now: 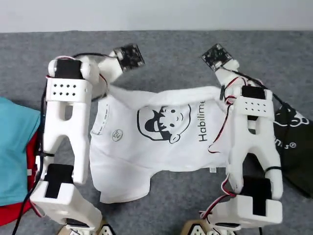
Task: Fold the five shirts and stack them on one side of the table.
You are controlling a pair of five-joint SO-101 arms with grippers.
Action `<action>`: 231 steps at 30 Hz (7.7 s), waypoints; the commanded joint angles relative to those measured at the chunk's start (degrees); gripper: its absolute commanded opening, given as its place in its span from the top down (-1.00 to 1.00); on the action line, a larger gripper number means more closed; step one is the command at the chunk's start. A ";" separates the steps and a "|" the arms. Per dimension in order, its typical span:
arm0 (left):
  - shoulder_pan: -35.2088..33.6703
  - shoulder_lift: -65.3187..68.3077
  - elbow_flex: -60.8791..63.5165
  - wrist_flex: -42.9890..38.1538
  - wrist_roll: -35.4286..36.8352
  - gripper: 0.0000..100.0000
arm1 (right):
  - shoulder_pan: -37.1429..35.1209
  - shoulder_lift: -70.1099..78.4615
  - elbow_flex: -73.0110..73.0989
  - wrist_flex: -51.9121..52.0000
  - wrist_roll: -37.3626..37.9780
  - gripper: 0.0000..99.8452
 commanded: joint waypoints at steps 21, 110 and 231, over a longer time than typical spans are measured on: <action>-0.26 -51.78 61.85 5.45 -0.44 0.99 | 6.90 -7.08 -2.81 31.60 4.75 0.98; -6.33 6.95 30.29 -28.75 16.35 0.99 | 4.62 28.26 -15.47 -4.26 -8.26 0.98; 5.19 -1.23 -2.24 5.27 26.20 0.99 | 8.40 23.08 -21.01 38.81 -5.19 0.98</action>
